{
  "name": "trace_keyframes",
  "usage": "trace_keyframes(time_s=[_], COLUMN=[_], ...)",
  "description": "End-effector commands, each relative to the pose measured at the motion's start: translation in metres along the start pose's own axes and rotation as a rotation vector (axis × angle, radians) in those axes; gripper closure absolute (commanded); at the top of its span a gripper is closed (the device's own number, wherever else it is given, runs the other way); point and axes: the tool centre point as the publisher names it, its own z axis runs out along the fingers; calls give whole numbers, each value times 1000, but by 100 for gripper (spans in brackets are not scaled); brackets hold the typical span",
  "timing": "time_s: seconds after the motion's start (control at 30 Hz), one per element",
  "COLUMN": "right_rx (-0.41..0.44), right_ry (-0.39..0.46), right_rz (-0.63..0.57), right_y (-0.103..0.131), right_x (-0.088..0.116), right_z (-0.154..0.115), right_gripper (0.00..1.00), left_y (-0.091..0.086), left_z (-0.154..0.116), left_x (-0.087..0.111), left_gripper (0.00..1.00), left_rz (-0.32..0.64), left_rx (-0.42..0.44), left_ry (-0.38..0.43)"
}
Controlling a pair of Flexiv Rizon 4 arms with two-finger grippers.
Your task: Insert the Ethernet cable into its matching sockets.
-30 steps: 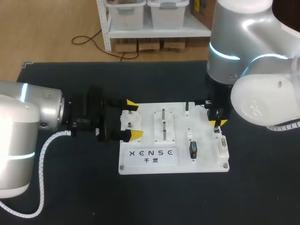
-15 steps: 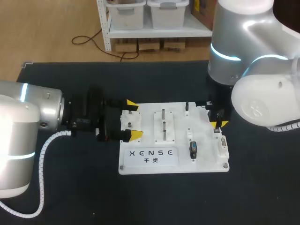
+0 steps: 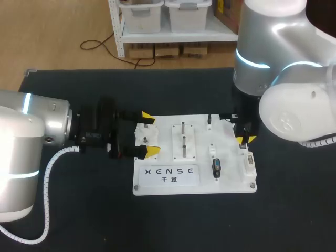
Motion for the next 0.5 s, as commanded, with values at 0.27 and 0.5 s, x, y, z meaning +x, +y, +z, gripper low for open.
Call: trace_keyframes(time_s=[0.27,0.5], right_rx=[2,0], right_ry=[-4,-3], right_rz=[0,-2], right_y=[-2,-1], right_x=[-3,-5], right_z=[2,3], right_gripper=[100,100], left_y=[-1,-1], left_z=[1,1], left_x=[2,2], left_gripper=[0,0], left_rz=[3,3], left_rx=[-7,-7], left_ry=[-8,-8])
